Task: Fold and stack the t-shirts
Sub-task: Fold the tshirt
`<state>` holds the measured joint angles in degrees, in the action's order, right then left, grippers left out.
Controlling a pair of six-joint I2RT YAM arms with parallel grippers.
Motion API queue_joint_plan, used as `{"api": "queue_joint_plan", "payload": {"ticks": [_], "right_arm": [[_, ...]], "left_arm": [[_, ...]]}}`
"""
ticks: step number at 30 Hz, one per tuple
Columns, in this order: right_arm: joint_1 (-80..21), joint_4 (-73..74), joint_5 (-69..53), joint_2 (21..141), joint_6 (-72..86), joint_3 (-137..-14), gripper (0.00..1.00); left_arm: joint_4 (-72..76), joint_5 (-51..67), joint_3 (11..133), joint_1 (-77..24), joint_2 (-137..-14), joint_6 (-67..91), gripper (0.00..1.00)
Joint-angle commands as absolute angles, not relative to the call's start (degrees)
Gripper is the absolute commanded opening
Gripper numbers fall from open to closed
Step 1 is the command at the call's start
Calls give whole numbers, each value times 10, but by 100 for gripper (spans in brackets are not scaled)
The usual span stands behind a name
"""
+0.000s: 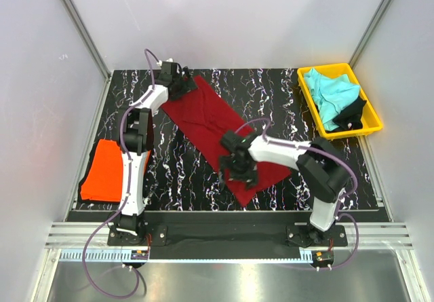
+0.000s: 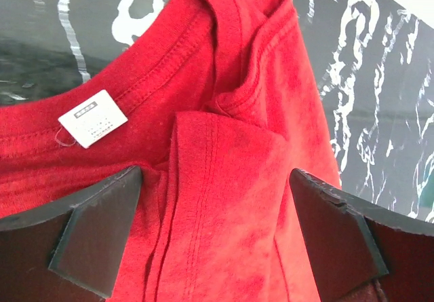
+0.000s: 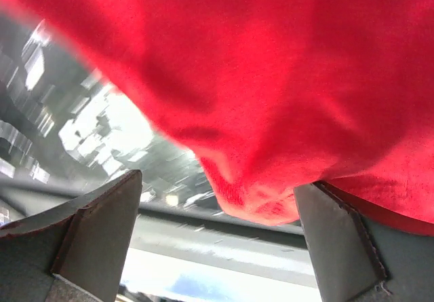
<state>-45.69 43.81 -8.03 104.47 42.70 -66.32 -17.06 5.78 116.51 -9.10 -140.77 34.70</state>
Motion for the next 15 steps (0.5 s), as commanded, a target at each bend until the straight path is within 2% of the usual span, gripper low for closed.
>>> {"api": "queue_joint_plan", "payload": {"ticks": [1, 11, 15], "right_arm": [[-515, 398, -108, 1036, 480, -684, 100], [-519, 488, -27, 891, 403, -678, 100], [-481, 519, 13, 839, 391, -642, 100]], "left_arm": [[-147, 82, 1145, -104, -1372, 320, 99], [-222, 9, 990, -115, -1120, 292, 99], [-264, -100, 922, -149, -1054, 310, 99]]}}
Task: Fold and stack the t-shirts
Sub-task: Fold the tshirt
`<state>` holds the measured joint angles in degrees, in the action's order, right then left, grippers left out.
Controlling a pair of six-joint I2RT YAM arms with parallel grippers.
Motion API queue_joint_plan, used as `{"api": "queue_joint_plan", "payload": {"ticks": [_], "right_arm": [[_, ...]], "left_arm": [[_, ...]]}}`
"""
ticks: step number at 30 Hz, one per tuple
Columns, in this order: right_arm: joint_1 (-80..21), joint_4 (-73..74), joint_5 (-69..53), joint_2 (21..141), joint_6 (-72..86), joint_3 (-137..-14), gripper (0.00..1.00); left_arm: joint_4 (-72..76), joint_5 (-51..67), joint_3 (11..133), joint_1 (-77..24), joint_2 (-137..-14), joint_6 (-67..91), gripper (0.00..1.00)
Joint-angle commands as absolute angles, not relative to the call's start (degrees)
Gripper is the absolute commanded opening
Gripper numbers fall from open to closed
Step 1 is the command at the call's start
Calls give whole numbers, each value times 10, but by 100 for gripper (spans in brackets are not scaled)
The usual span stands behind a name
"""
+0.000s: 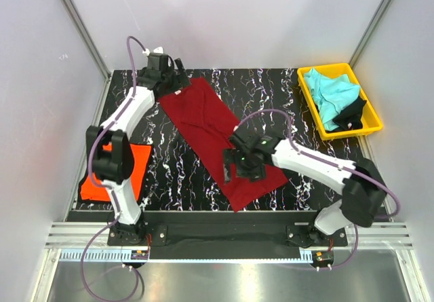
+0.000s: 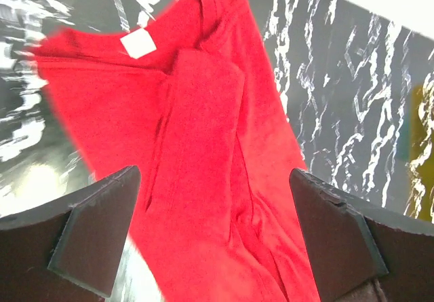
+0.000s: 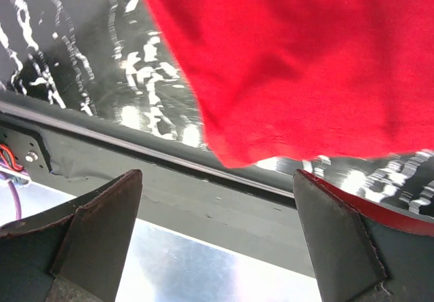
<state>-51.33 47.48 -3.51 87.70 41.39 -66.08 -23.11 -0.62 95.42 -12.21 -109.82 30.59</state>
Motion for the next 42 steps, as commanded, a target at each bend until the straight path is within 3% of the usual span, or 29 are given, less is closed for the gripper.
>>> {"api": "queue_joint_plan", "payload": {"ticks": [1, 9, 19, 32, 42], "right_arm": [[-465, 527, 9, 829, 382, -636, 100], [-347, 557, -11, 765, 327, -636, 100], [-309, 569, -4, 781, 309, -621, 100], [-305, 525, -19, 996, 251, -736, 100], [-342, 512, -57, 1070, 320, -811, 100]], "left_arm": [[-297, -117, 918, -161, -1049, 326, 99], [-345, -151, 928, -202, -1133, 484, 99], [-356, -102, 1095, -199, -1324, 492, 99], [-356, 53, 1344, -192, -1519, 394, 99], [-266, 152, 1343, -207, -1534, 377, 99]]}}
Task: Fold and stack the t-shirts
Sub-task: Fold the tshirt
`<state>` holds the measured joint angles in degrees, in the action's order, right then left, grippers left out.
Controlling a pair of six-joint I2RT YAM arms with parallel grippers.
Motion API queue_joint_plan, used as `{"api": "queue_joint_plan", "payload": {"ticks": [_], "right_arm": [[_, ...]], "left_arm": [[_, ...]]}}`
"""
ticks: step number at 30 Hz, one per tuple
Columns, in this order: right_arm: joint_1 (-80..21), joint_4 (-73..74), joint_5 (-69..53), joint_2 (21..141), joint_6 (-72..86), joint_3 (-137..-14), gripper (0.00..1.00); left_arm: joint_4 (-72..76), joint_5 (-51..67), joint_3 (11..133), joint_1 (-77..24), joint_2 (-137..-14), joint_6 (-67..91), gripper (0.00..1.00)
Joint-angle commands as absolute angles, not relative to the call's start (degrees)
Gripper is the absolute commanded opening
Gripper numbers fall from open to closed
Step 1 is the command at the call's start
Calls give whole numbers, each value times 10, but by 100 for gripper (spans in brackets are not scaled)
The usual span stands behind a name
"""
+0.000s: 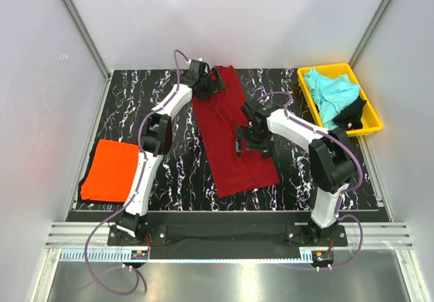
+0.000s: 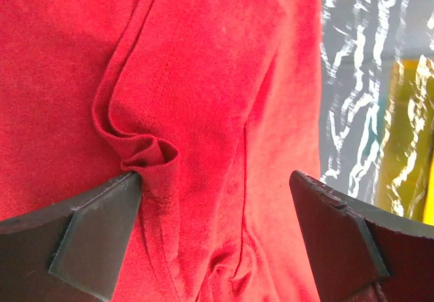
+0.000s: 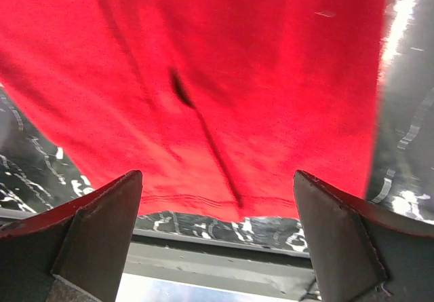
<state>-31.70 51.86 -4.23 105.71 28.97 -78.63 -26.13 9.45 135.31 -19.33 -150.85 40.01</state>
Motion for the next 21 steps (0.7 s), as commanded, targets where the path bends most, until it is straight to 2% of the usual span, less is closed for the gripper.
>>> {"api": "queue_joint_plan", "payload": {"ticks": [1, 7, 15, 18, 19, 21], "right_arm": [[-348, 511, -51, 1067, 324, -811, 100], [-390, 510, -37, 1048, 342, -785, 100], [-384, 490, -46, 966, 349, -713, 100], [-380, 489, -47, 941, 352, -695, 100], [-373, 487, -47, 922, 355, -685, 100], [-362, 482, -57, 903, 361, -674, 95]], "left_arm": [[-266, 146, 1334, -207, -1510, 368, 99], [-267, 81, 1252, -196, -1386, 296, 99], [-268, 29, 1111, -193, -1177, 274, 99], [-266, 55, 1031, -193, -1130, 302, 92], [-266, 61, 1011, -195, -1123, 318, 84], [-249, 85, 954, -198, -1114, 335, 75]]}}
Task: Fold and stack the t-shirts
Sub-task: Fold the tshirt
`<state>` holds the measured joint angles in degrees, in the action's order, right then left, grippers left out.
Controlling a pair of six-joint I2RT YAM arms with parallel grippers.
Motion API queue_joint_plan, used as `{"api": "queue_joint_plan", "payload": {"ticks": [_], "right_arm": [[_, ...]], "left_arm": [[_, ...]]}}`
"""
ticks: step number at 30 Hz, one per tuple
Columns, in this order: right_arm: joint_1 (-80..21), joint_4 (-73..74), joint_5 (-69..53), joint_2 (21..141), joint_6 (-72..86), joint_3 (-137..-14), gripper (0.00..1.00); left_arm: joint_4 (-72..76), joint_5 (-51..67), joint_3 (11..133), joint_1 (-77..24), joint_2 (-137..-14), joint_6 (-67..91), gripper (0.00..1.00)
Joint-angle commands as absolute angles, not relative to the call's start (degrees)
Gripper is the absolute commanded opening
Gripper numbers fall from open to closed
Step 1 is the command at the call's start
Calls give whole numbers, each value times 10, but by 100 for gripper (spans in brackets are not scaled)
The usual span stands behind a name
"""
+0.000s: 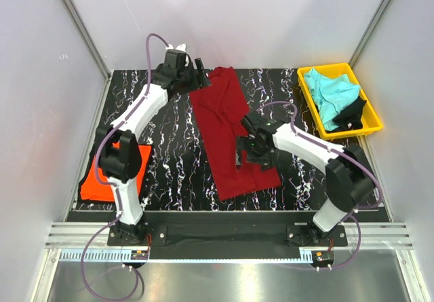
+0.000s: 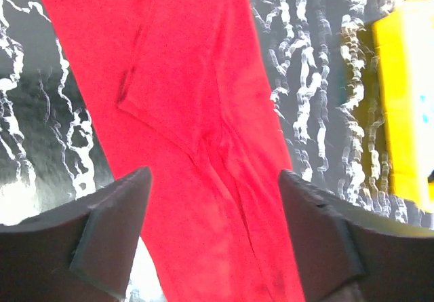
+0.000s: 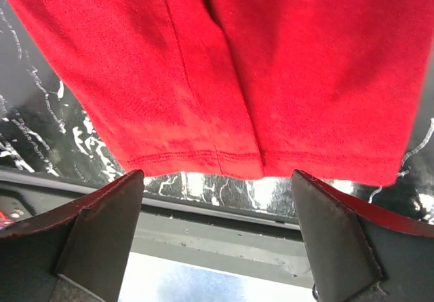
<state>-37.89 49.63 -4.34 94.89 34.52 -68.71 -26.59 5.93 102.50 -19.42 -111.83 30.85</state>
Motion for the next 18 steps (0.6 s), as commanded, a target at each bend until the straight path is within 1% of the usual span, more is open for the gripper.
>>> {"api": "queue_joint_plan", "payload": {"ticks": [1, 2, 3, 4, 5, 7, 8, 9, 12, 18], "right_arm": [[-358, 481, -57, 884, 361, -670, 93], [-348, 481, -60, 875, 363, -661, 90], [-343, 482, -60, 868, 363, -657, 88], [-338, 482, -60, 853, 365, -653, 83], [-331, 481, -62, 846, 365, -645, 81], [-323, 481, -62, 827, 365, -633, 77], [-320, 481, -62, 823, 366, -629, 76], [-315, 481, -62, 819, 365, -625, 76], [-307, 482, -64, 811, 364, -608, 76], [-300, 480, -68, 818, 359, -599, 75]], "left_arm": [[-237, 95, 937, -201, -1109, 343, 69], [-224, 112, 924, -203, -1112, 358, 55], [-208, 121, 910, -205, -1115, 365, 45], [-206, 127, 910, -210, -1132, 367, 38], [-204, 132, 912, -213, -1140, 372, 29], [-201, 139, 928, -218, -1171, 377, 20], [-202, 140, 935, -220, -1180, 377, 15], [-202, 136, 940, -221, -1188, 379, 8], [-203, 142, 962, -221, -1222, 388, 3], [-203, 149, 983, -225, -1272, 406, 2]]}}
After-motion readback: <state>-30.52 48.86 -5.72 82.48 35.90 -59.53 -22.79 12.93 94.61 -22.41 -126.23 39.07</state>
